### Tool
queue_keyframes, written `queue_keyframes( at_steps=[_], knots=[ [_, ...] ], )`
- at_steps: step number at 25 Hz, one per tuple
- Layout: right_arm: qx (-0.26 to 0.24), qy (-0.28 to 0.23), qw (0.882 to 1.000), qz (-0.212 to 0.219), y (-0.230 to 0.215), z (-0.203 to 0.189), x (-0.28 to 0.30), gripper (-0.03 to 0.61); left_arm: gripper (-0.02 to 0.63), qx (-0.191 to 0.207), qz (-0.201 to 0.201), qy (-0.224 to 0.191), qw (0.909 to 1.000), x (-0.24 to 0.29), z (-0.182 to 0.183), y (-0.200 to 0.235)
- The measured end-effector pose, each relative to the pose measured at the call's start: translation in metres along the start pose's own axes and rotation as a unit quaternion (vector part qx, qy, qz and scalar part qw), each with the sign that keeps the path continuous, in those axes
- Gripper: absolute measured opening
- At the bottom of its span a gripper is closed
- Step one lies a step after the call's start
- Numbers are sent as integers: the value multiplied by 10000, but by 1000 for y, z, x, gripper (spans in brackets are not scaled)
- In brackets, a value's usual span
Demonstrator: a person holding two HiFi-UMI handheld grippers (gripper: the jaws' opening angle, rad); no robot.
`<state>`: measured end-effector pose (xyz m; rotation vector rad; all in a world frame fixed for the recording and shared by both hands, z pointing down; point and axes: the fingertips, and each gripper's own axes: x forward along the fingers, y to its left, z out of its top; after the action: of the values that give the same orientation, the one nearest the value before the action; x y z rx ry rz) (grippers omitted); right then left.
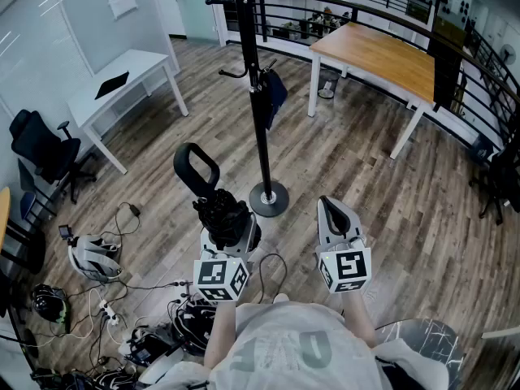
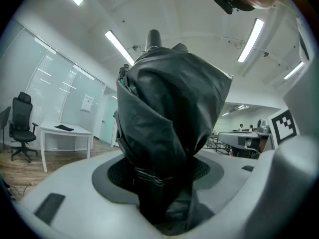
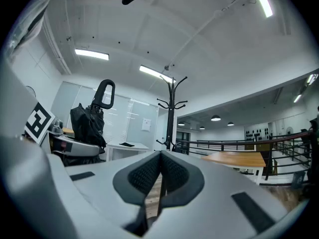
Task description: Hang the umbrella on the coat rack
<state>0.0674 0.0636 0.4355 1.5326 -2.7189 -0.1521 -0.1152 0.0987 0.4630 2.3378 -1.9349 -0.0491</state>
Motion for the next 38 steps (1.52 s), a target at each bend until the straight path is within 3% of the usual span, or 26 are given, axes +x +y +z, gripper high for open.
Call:
queue_keyframes(
  at_steps=[11,17,20,28,38],
  knots=[
    [43,121,9999,70,2,-12,5,29,295,32,48,28,10000,3,-5,4],
    [547,18,9984,168,5,-17,8,31,295,49,27,9,10000,5,-7,10],
    [392,68,9991,177,4,-21,9,31,295,-21,-1,-57,10000,14,-6,14],
    [377,57,9991,181,-21,-18,65,31,295,-15,-83,-37,10000,75,10,34],
    [442,-186,9986,241,-88,-9,182,31,295,261,-289,-141,9991,192,39,50]
  ],
)
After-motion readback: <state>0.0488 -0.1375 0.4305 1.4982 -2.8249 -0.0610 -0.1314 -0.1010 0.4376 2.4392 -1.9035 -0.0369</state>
